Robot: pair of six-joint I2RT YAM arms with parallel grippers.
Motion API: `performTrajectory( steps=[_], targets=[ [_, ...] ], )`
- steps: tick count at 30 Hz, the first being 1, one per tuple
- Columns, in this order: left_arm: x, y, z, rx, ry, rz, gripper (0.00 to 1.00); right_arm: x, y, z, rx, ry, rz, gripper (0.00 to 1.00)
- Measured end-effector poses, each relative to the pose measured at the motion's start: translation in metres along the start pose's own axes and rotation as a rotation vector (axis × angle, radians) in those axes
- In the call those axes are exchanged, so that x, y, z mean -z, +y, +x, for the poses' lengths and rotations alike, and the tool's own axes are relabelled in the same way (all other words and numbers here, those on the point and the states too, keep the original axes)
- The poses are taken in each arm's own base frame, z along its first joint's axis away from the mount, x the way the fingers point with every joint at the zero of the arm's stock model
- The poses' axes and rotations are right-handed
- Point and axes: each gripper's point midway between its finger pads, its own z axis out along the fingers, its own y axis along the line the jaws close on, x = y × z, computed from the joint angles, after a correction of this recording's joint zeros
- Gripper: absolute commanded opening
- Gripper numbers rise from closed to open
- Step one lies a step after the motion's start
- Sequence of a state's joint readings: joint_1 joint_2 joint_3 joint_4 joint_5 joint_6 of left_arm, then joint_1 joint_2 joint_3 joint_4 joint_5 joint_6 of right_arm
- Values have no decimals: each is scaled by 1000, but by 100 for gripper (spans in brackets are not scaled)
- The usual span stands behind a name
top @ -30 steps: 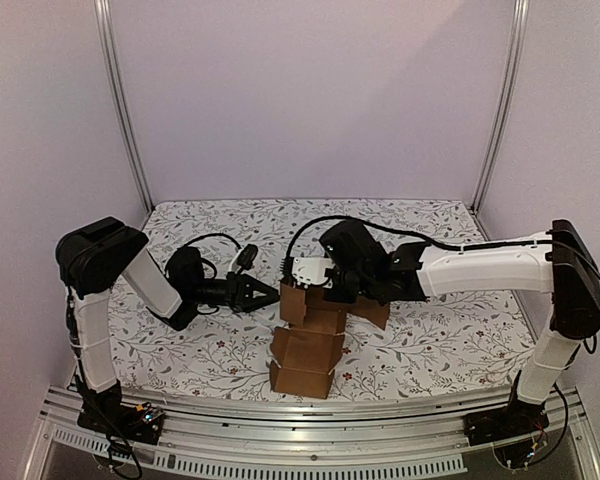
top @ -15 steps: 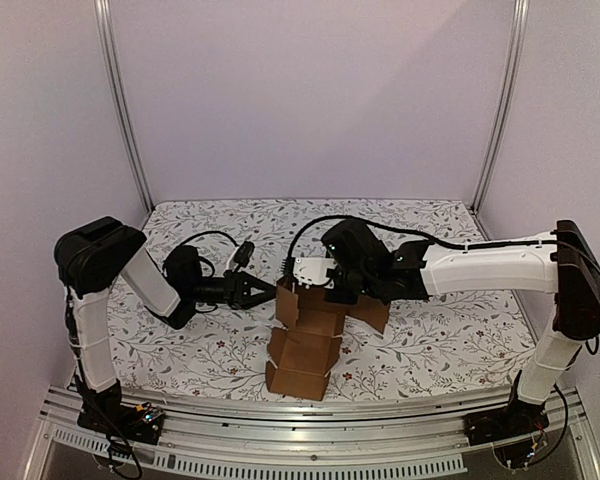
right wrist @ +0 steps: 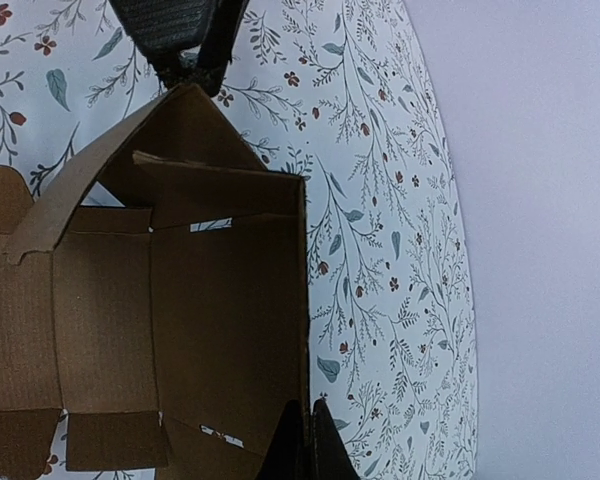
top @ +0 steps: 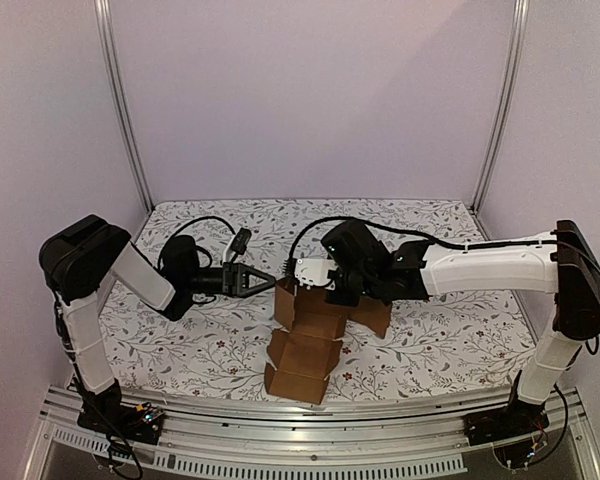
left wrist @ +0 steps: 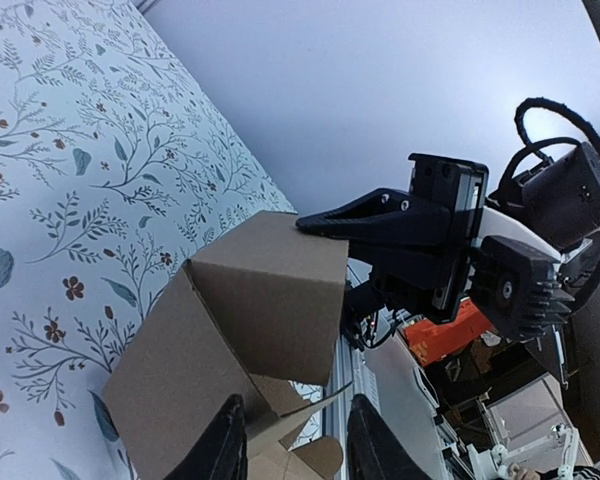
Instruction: Fold the paper box
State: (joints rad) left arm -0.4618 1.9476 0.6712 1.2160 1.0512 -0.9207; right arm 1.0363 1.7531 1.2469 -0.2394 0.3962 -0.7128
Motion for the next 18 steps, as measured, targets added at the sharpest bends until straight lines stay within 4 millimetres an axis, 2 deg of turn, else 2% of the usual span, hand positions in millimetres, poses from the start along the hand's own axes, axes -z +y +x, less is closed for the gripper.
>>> performTrajectory(
  steps=[12, 18],
  targets=[
    [-8, 6, 22, 6, 64, -22, 34, 1, 1, 3, 35, 9, 73, 0],
    [-14, 19, 32, 5, 103, -80, 34, 1, 5, 2, 77, 4, 122, 0]
  ],
)
